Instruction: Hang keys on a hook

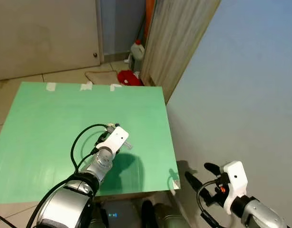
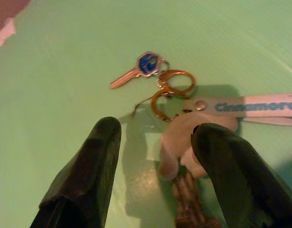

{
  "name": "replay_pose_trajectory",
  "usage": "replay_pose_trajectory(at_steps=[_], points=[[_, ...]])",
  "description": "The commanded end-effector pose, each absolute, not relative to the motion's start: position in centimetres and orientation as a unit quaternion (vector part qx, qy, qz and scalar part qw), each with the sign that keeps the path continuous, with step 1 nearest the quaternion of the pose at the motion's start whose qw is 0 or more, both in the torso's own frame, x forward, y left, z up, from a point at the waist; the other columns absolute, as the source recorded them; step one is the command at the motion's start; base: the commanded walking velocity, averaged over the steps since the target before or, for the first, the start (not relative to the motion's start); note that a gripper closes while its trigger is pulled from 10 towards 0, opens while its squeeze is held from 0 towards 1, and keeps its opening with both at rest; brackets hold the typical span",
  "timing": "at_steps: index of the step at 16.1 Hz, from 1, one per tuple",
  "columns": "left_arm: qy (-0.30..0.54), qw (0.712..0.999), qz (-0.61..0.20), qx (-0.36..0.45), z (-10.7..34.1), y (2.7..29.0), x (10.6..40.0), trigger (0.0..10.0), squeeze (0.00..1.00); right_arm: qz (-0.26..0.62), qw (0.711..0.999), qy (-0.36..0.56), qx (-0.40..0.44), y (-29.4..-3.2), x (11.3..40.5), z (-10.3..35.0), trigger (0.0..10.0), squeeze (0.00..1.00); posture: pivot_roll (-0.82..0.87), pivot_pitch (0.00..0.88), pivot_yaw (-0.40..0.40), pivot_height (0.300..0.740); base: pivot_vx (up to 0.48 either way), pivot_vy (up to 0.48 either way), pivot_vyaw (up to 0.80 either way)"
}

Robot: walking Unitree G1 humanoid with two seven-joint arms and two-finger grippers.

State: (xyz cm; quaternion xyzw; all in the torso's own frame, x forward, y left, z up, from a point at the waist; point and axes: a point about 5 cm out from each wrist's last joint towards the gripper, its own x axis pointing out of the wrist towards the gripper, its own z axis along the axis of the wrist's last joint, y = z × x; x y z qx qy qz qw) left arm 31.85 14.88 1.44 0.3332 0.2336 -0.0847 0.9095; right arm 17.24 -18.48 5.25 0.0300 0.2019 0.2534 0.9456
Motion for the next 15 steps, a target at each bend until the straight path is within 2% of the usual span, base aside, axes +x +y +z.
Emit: replay_pose_trajectory(at_steps=[1,4,5,8,12,13,15], points=[[0.238,0.914,-0.097,0.313,1.3,14.4,31.7,10.0,1.0,0.257,0.942,0.213,0.032,-18.7,16.7,5.3,10.0,0.0,-0.34,0.245,-0.179,0.74,0.0,0.0,0.0],[0.249,0.925,-0.096,0.271,1.4,14.7,31.9,10.0,1.0,0.263,0.938,0.222,0.034,-18.5,16.1,5.4,10.0,0.0,-0.35,0.257,-0.187,0.74,0.0,0.0,0.0],[0.258,0.933,-0.082,0.238,1.4,14.9,31.9,10.0,0.0,0.264,0.938,0.224,0.033,-18.6,15.9,5.4,10.0,0.0,-0.36,0.256,-0.188,0.74,0.0,0.0,0.0],[0.286,0.947,-0.023,0.147,1.1,15.9,31.7,10.0,0.0,0.26,0.938,0.228,0.032,-18.7,15.7,5.4,10.0,0.0,-0.36,0.254,-0.184,0.74,0.0,0.0,0.0],[0.304,0.953,0.016,-0.011,0.7,15.5,31.3,10.0,0.0,0.258,0.938,0.23,0.03,-18.7,15.6,5.5,10.0,0.0,-0.37,0.254,-0.19,0.74,0.0,0.0,0.0],[0.303,0.953,0.016,-0.028,0.7,15.3,31.4,10.0,0.0,0.259,0.938,0.23,0.03,-18.7,15.6,5.6,10.0,0.0,-0.37,0.254,-0.192,0.74,0.0,0.0,0.0],[0.304,0.953,-0.009,-0.006,0.7,14.6,31.4,10.0,0.0,0.258,0.937,0.233,0.029,-18.7,15.4,5.6,10.0,0.0,-0.38,0.254,-0.192,0.74,0.0,0.0,0.0]])
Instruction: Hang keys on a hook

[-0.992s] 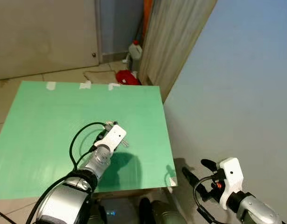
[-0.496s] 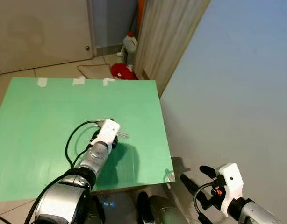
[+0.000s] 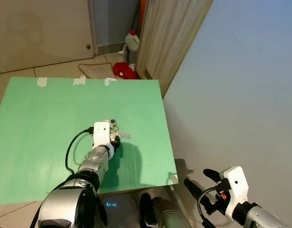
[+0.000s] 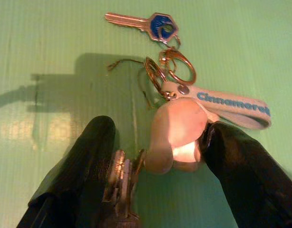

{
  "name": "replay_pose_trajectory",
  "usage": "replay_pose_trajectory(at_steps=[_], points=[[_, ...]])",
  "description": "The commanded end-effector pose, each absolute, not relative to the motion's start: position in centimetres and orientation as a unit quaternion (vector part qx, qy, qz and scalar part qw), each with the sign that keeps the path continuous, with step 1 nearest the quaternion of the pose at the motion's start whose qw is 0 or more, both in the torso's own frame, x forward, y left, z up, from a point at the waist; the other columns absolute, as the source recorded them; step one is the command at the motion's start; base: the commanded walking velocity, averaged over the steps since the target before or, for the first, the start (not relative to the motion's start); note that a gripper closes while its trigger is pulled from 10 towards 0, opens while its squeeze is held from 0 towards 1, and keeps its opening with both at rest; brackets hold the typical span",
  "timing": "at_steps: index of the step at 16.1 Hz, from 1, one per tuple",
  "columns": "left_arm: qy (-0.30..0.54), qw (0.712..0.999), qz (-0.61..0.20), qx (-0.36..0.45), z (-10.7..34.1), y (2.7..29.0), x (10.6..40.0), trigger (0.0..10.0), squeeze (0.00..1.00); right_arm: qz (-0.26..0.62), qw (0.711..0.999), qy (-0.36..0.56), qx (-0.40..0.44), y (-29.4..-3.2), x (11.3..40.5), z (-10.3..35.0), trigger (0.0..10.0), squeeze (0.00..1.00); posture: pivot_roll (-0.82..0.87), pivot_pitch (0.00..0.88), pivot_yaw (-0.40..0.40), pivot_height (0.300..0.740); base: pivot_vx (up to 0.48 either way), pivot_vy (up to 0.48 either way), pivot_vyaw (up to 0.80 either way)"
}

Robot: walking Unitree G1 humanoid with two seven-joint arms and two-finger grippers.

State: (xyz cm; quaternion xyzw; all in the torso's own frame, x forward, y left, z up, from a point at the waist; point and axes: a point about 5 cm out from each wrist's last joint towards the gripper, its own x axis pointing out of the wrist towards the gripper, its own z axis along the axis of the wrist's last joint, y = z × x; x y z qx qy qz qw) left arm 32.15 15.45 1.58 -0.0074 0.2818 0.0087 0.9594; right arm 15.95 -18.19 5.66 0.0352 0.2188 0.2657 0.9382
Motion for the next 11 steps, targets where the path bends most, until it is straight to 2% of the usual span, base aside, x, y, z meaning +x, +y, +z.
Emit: replay_pose_trajectory(at_steps=[1,5,9,10,11], points=[[0.309,0.951,-0.016,0.007,0.5,14.4,31.2,10.0,0.0,0.258,0.937,0.234,0.029,-18.7,15.4,5.6,10.0,0.0,-0.38,0.254,-0.192,0.74,0.0,0.0,0.0],[0.297,0.947,-0.062,0.101,0.6,13.9,31.3,10.0,0.0,0.257,0.937,0.236,0.03,-18.5,15.2,5.5,10.0,0.0,-0.38,0.256,-0.19,0.74,0.0,0.0,0.0],[0.334,0.94,-0.05,0.036,-0.2,14.0,30.6,10.0,0.0,0.257,0.936,0.239,0.031,-18.5,15.0,5.5,10.0,0.0,-0.39,0.257,-0.192,0.74,0.0,0.0,0.0],[0.34,0.938,-0.047,0.047,-0.4,14.2,30.4,10.0,0.0,0.257,0.936,0.24,0.031,-18.4,15.0,5.5,10.0,0.0,-0.39,0.257,-0.191,0.74,0.0,0.0,0.0],[0.352,0.933,-0.055,0.044,-0.8,14.2,30.1,0.0,0.0,0.256,0.936,0.241,0.031,-18.4,15.0,5.5,10.0,0.0,-0.39,0.258,-0.192,0.74,0.0,0.0,0.0]])
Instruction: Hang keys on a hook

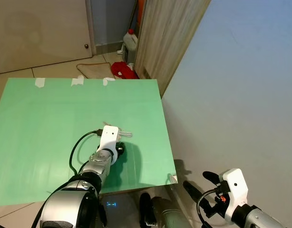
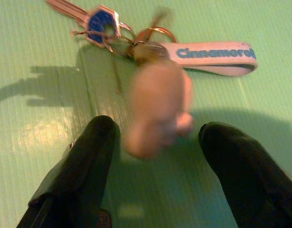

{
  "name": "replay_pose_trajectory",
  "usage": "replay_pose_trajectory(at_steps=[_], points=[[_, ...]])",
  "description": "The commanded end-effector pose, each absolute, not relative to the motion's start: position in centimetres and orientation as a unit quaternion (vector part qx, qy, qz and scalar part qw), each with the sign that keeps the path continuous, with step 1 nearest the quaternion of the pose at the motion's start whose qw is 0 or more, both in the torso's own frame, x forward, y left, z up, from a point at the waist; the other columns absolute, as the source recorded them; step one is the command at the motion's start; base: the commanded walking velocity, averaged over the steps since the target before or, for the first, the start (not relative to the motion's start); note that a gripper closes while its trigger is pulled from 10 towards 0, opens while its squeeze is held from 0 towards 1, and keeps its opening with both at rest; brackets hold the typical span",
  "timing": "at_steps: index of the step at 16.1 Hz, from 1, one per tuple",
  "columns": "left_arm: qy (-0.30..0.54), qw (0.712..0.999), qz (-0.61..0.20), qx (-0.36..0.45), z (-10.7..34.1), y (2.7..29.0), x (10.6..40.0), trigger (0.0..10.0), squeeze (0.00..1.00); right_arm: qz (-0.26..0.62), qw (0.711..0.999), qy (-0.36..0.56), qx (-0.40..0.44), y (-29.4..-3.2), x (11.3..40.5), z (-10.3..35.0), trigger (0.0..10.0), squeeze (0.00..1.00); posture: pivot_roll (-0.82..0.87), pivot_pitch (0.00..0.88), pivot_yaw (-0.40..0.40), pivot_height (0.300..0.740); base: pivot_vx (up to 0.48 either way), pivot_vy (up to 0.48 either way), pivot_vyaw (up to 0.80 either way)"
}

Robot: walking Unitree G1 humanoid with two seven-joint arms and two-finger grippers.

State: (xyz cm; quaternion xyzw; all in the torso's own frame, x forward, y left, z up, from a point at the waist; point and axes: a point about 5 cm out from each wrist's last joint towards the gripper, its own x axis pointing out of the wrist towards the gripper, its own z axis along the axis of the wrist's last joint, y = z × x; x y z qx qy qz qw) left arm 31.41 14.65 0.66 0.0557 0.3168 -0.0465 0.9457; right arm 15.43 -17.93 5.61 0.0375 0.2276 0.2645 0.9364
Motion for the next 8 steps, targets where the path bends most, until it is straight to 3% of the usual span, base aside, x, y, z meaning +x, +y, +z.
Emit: replay_pose_trajectory(at_steps=[1,8], points=[[0.355,0.931,-0.061,0.051,-0.88,14.13,29.95,0.0,0.0,0.256,0.936,0.241,0.031,-18.45,14.97,5.46,10.0,0.0,-0.39,0.258,-0.192,0.74,0.0,0.0,0.0],[0.332,0.928,-0.091,0.145,-0.47,14.34,30.31,0.0,0.0,0.254,0.935,0.244,0.032,-18.59,14.84,5.37,10.0,0.0,-0.38,0.259,-0.192,0.74,0.0,0.0,0.0]])
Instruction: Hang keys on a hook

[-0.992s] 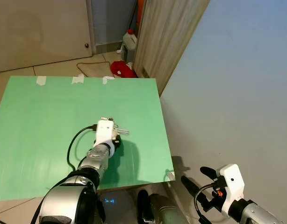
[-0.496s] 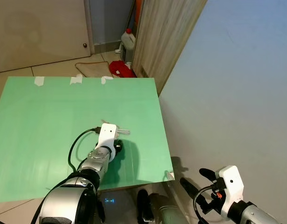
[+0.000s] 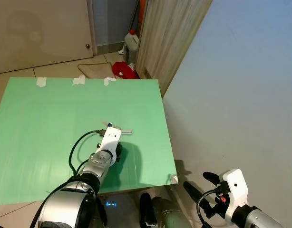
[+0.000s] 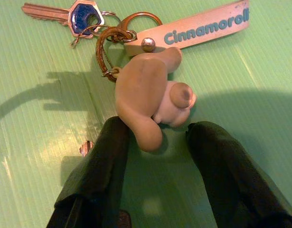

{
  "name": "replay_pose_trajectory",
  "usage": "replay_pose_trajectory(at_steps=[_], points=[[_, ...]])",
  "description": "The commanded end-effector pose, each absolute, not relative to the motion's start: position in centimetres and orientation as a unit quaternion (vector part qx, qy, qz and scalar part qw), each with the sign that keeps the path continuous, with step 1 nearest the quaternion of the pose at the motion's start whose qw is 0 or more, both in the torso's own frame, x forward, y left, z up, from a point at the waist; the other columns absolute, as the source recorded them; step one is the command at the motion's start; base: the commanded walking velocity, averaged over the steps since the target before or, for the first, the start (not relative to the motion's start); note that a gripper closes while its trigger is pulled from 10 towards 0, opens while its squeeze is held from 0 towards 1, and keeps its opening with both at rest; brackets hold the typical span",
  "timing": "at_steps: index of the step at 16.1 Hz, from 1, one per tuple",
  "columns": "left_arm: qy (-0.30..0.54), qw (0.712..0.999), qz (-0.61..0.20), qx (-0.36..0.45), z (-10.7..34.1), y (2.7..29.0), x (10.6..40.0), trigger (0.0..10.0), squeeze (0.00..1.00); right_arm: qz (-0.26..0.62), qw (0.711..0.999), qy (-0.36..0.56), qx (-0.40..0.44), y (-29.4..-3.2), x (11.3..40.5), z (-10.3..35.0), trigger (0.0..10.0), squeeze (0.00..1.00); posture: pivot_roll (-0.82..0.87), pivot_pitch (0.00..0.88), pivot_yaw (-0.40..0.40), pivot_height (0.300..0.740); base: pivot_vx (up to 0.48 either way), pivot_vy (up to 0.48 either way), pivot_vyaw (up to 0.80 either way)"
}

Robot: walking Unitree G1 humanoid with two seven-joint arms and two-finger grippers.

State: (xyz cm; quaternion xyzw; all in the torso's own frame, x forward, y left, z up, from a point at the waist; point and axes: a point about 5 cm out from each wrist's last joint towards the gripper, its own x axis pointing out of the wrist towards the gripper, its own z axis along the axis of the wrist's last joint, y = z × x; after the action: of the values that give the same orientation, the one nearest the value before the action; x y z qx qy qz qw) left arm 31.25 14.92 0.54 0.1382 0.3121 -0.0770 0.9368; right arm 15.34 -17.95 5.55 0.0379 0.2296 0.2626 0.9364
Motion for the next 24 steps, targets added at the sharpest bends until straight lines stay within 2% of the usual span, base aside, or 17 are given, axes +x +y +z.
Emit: replay_pose_trajectory(at_steps=[1,5,10,13,16,18,20,22,23,24], points=[[0.324,0.93,-0.09,0.15,-0.4,14.4,30.4,0.0,0.0,0.254,0.935,0.245,0.032,-18.6,14.9,5.3,10.0,0.0,-0.38,0.261,-0.193,0.74,0.0,0.0,0.0],[0.282,0.928,-0.075,0.231,0.5,15.1,31.1,0.0,0.0,0.255,0.935,0.245,0.032,-18.6,15.0,5.2,10.0,0.0,-0.37,0.26,-0.194,0.74,0.0,0.0,0.0],[0.252,0.938,-0.084,0.223,1.0,14.3,31.4,0.0,0.0,0.256,0.934,0.245,0.034,-18.3,15.1,4.8,10.0,0.0,-0.35,0.244,-0.176,0.74,0.0,0.0,0.0],[0.152,0.951,-0.114,0.244,2.9,12.1,32.4,0.0,0.0,0.256,0.935,0.244,0.037,-18.1,15.2,4.6,10.0,0.0,-0.34,0.236,-0.161,0.74,0.0,0.0,0.0],[0.042,0.962,-0.147,0.226,4.5,10.2,32.0,0.0,0.0,0.257,0.934,0.244,0.04,-17.7,15.5,4.1,10.0,0.0,-0.29,0.22,-0.135,0.74,0.0,0.0,0.0],[0.016,0.963,-0.16,0.219,4.7,10.0,31.7,0.0,0.0,0.26,0.934,0.24,0.044,-17.4,16.0,3.8,10.0,0.0,-0.26,0.207,-0.125,0.74,0.0,0.0,0.0],[0.053,0.965,-0.153,0.207,4.1,10.8,31.7,0.0,0.0,0.266,0.934,0.233,0.047,-16.8,16.7,3.6,10.0,0.0,-0.24,0.195,-0.119,0.74,0.0,0.0,0.0],[0.08,0.96,-0.122,0.239,4.0,12.6,32.3,10.0,0.0,0.267,0.934,0.23,0.048,-16.6,17.1,3.4,10.0,0.0,-0.23,0.187,-0.118,0.74,0.0,0.0,0.0],[0.086,0.955,-0.103,0.264,4.6,14.0,33.1,10.0,1.0,0.269,0.935,0.228,0.049,-16.5,17.3,3.4,10.0,0.0,-0.23,0.182,-0.117,0.74,0.0,0.0,0.0],[0.087,0.949,-0.099,0.286,4.9,14.6,33.5,10.0,1.0,0.269,0.935,0.227,0.049,-16.5,17.4,3.3,10.0,0.0,-0.23,0.18,-0.117,0.74,0.0,0.0,0.0]])
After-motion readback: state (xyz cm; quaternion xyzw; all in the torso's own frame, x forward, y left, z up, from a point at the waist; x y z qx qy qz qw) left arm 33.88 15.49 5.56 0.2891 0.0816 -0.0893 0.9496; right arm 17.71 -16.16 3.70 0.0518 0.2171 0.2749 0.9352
